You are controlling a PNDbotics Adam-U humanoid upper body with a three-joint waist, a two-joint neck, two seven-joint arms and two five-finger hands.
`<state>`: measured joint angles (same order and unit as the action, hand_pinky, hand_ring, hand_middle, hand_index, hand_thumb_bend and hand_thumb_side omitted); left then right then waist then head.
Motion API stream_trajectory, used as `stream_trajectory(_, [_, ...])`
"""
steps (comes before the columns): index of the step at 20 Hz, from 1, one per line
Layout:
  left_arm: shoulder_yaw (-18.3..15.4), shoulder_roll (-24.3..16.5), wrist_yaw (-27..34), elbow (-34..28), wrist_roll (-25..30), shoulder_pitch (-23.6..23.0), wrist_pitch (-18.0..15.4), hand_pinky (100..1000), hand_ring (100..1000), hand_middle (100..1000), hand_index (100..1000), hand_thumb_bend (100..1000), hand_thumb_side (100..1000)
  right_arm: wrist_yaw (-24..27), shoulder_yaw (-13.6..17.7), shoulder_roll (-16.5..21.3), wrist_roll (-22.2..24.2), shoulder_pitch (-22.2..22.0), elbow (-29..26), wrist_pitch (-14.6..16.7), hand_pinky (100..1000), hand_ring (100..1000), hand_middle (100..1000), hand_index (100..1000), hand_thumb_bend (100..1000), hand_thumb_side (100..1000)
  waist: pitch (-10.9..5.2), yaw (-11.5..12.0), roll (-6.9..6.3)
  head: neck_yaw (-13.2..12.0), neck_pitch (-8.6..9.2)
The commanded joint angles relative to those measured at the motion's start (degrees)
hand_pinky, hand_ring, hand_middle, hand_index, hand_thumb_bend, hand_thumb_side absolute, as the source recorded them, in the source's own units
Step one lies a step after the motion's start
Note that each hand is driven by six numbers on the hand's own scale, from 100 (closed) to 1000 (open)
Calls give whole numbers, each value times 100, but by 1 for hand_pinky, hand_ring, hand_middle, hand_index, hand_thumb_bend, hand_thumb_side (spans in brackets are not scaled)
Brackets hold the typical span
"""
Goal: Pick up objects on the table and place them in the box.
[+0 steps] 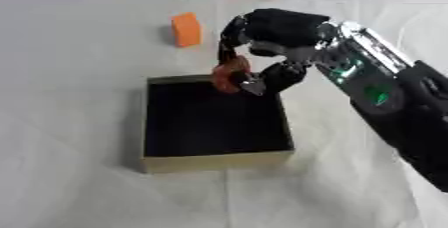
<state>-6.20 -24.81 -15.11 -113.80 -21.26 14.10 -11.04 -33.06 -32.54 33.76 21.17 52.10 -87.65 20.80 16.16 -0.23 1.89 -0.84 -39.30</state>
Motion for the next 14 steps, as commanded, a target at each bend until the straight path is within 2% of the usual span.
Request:
stream_trajectory(1, [-50, -140, -18, -79, 8, 36, 15, 582, 583, 651, 774, 100, 723, -94, 22, 165, -128, -17, -119, 85, 764, 700, 508, 636, 100, 100, -120, 14, -16, 3, -34])
stream_trajectory(11, [-40, -124, -16, -79, 26, 47, 18, 582, 583, 650, 773, 100, 725, -558, -109, 106, -356, -263, -124, 559, 752, 708, 516, 633, 100, 100, -112, 41, -10, 38, -30])
stream_trajectory(12, [-39, -123, -16, -79, 29, 48, 18, 582, 583, 650, 773, 100, 726, -610, -120, 100, -360, -279, -105, 603, 755, 714, 524, 638, 100, 162, -111, 42, -7, 40, -29])
stream_trajectory(14, [-37, -120, -14, -79, 32, 52, 18, 582, 583, 650, 773, 100, 726, -742, -143, 98, -332, -298, -62, 695, 758, 720, 528, 646, 100, 203, -111, 50, -3, 46, -28])
